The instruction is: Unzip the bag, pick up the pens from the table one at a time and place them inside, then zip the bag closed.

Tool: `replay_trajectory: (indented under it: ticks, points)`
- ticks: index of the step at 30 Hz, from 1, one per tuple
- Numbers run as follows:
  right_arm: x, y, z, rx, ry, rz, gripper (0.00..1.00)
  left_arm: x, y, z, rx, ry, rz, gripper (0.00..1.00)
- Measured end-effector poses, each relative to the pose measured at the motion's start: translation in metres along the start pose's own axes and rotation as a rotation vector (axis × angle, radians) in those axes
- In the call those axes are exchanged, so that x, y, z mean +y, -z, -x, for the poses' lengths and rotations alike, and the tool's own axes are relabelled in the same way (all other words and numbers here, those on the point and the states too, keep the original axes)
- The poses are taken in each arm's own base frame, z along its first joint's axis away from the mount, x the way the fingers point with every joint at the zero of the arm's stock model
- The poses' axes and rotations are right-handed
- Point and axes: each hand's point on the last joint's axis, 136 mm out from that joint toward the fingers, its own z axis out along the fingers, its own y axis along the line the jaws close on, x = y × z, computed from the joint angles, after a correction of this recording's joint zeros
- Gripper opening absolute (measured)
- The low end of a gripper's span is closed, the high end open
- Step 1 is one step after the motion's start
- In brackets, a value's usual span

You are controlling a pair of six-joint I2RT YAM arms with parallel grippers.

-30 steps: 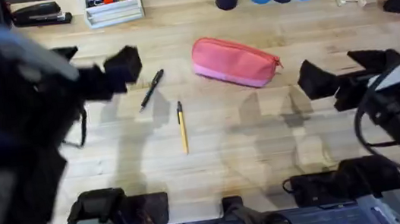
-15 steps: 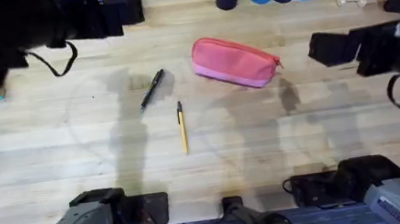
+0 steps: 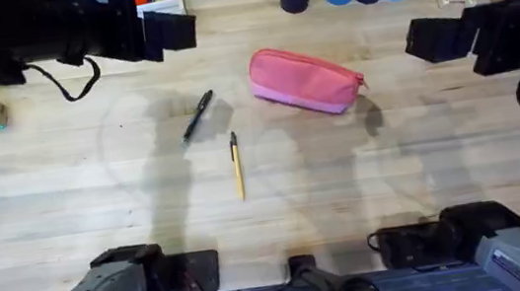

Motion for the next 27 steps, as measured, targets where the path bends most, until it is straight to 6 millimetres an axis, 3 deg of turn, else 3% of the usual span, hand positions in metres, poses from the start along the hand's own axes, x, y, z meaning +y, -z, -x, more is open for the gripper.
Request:
replay_trajectory:
  ticks: [13,22,27]
  points:
    - [0.0,0.0,0.0,0.0,0.0,0.0,0.997,-0.041,0.005,0.011,-0.123,-0.538,-0.223,0.994]
    - [0.0,0.0,0.0,0.0,0.0,0.0,0.997,-0.049,0.001,0.017,-0.172,-0.64,-0.27,0.993]
    - [0.0,0.0,0.001,-0.003,0.002,0.0,0.997,-0.047,0.0,0.031,-0.231,-0.682,-0.248,0.993]
